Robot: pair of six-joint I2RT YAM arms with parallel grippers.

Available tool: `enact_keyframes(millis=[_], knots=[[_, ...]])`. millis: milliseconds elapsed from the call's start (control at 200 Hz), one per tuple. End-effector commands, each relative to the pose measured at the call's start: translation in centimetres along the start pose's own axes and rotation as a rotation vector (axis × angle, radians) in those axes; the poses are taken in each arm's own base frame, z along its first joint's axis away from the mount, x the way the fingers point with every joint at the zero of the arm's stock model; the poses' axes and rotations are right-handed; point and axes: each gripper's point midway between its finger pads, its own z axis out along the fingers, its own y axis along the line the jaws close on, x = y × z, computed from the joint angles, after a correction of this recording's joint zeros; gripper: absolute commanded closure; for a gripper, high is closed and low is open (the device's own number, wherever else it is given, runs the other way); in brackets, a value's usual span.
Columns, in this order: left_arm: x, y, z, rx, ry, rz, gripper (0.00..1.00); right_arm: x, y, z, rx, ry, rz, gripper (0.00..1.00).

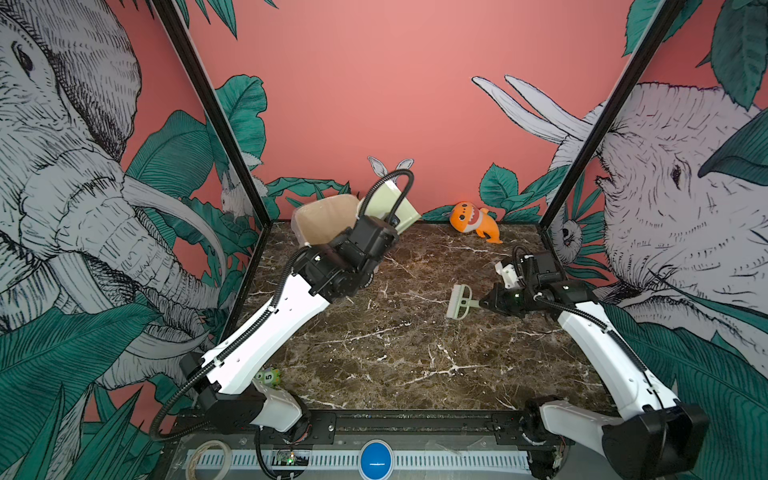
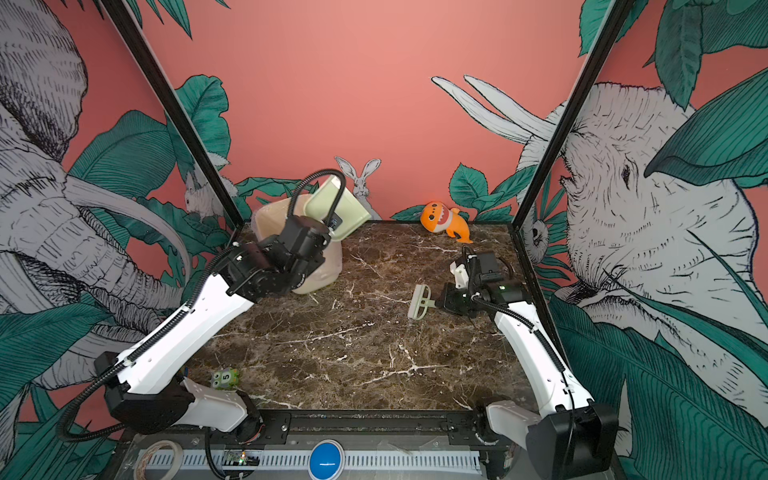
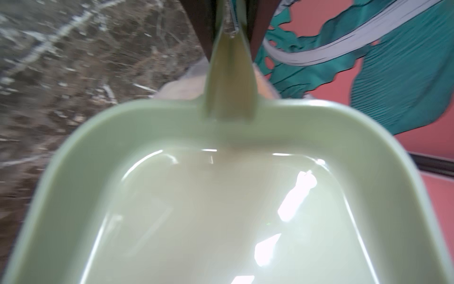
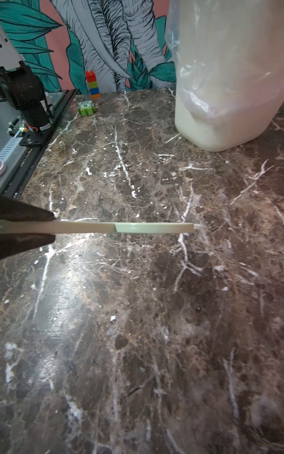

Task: Sweep away the paper scraps from the table
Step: 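Lower the dustpan beside the brush and release both tools onto the table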

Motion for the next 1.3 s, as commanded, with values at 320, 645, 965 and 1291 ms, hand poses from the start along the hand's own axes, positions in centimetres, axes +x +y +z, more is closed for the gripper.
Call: enact_keyframes(millis=[320,645,965,1291], knots=[[9.1,-18.9,3.1,0.491,0.229,-0.159,0.84,-1.7,-2.9,4.4,-0.062,-0.087,0.091,1.0],[12.9,-23.3,5.3,0.551,0.326,-0.11,0.85,0.4,-5.6,6.3,-0.059,-0.062,0.19,1.0],[14.3,-25.6,6.3,0.595,0.362,-0.126,0.85,3.1,-7.7,6.6,-0.009,-0.022,0.265,0.6],[16.0,-27.2,8.3,0.606,0.402,-0.159,0.85,3.5,-8.4,3.9,0.088,-0.089,0.237,0.29]])
